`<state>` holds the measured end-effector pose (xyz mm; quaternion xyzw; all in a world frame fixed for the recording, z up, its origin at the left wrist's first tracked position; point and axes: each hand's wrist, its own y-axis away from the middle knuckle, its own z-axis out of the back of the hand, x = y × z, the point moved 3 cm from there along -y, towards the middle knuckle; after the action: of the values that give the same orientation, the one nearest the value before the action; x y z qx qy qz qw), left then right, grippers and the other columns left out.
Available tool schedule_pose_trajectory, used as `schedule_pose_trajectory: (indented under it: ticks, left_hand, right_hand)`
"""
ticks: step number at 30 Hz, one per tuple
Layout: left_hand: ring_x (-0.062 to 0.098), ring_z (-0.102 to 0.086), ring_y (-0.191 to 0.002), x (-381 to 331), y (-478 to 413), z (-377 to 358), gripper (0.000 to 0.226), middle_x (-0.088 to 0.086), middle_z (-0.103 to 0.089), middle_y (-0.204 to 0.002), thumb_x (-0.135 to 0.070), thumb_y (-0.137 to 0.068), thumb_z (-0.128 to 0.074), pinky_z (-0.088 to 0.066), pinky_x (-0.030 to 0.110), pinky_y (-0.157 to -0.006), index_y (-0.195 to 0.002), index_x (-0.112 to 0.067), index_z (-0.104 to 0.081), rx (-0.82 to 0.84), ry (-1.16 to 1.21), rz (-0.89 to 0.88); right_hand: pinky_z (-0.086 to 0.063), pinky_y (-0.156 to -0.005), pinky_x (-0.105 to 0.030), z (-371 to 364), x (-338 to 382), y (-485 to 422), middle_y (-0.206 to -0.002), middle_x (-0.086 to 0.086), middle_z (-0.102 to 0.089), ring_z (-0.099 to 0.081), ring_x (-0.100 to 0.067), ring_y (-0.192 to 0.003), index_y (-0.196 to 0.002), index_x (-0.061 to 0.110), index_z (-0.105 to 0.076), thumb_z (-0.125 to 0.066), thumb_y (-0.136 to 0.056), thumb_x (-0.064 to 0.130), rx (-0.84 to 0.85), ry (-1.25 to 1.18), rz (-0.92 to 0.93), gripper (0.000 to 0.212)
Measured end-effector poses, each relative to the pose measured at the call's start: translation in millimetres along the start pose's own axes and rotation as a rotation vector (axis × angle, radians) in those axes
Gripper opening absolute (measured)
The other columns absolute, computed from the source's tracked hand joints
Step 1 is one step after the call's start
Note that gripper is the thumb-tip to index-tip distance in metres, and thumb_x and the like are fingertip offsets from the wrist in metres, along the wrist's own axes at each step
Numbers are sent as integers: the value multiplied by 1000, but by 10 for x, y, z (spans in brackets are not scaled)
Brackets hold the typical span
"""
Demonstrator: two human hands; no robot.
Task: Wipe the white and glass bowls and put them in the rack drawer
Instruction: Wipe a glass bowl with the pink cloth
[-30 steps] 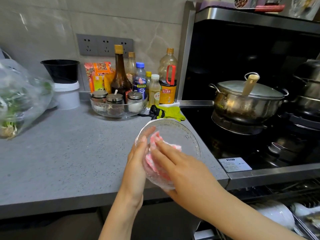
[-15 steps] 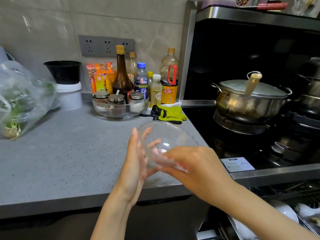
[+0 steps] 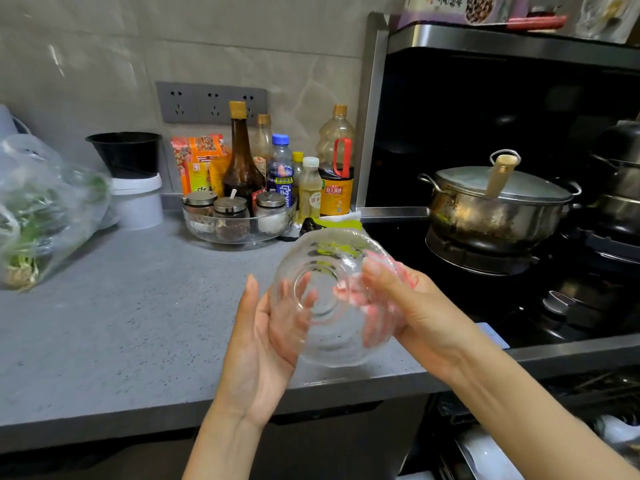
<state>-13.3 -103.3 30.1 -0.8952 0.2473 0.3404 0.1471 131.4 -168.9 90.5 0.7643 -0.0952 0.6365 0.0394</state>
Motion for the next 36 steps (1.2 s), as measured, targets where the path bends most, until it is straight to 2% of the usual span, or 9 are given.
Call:
schedule_pose_trajectory:
  ticks: [3,6,12,17,19,23,27,32,36]
  left_hand:
    - [13,-70,-94,40,40,50,72,7,-70,-115,-39,-42,-95,-58,28,-82,-106,-14,-75,-11,63,-15]
    - [7,-70,-67,38,88,66,66,0,-74,-87,-33,-26,-98,-57,19,-55,-85,-15,-78,-74,114,-38]
    - [10,-71,-62,-41,137,-14,88,6,-75,-86,-30,-18,-98,-53,17,-46,-96,-9,-63,-180,96,-94]
    - [12,-71,-64,-79,165,-90,77,6,-75,-87,-29,-37,-94,-53,16,-47,-102,-9,-59,-243,98,-124]
    - [13,-72,-66,-98,167,-120,84,7,-75,-89,-33,-27,-97,-54,17,-48,-99,-10,-60,-248,82,-142]
    - [14,-72,-68,-136,188,-136,70,5,-75,-88,-32,-36,-94,-54,17,-50,-92,-12,-56,-288,11,-195]
    - [13,-72,-68,-109,178,-165,25,3,-75,-83,-22,-66,-69,-54,16,-51,-83,-14,-52,-304,-7,-199]
    - [12,-72,-70,-64,152,-260,20,1,-74,-79,-23,-69,-67,-54,16,-55,-79,-17,-51,-295,-61,-225]
    - [9,-70,-66,-70,167,-215,20,1,-74,-76,-22,-69,-66,-54,16,-58,-80,-17,-50,-335,-54,-276]
  right_hand:
    - [-54,-71,-26,29,-60,-18,-80,-3,-73,-69,-12,-72,-104,11,-66,-71,-57,46,-34,63,-48,59]
    - [-54,-88,-38,60,-150,-58,-96,-10,-74,-70,-27,-92,-105,5,-70,-71,-59,55,-38,171,-87,68]
    - [-51,-94,-35,97,-336,-90,-110,-8,-72,-67,-25,-106,-111,16,-72,-55,-84,52,24,55,-198,47]
    - [-51,-94,-31,150,-375,-126,-111,-4,-72,-67,-17,-104,-115,19,-69,-54,-92,39,-65,33,-88,34]
    - [-52,-90,-29,167,-355,-124,-105,-1,-73,-69,-15,-99,-113,22,-70,-56,-92,39,-137,100,-46,31]
    - [-53,-74,-16,170,-216,-75,-96,5,-75,-69,-7,-87,-110,24,-72,-56,-94,30,-282,142,200,24]
    - [-50,-94,-22,-25,-64,50,-125,12,-64,-58,-5,-118,-122,26,-63,-56,-92,18,-181,316,604,32]
    - [-45,-102,-26,-194,-161,82,-137,5,-55,-48,-6,-129,-124,18,-65,-56,-95,22,-115,992,988,31]
    - [-53,-87,-29,-219,-212,164,-121,9,-66,-60,-6,-116,-111,19,-72,-53,-95,24,-188,1096,1029,25]
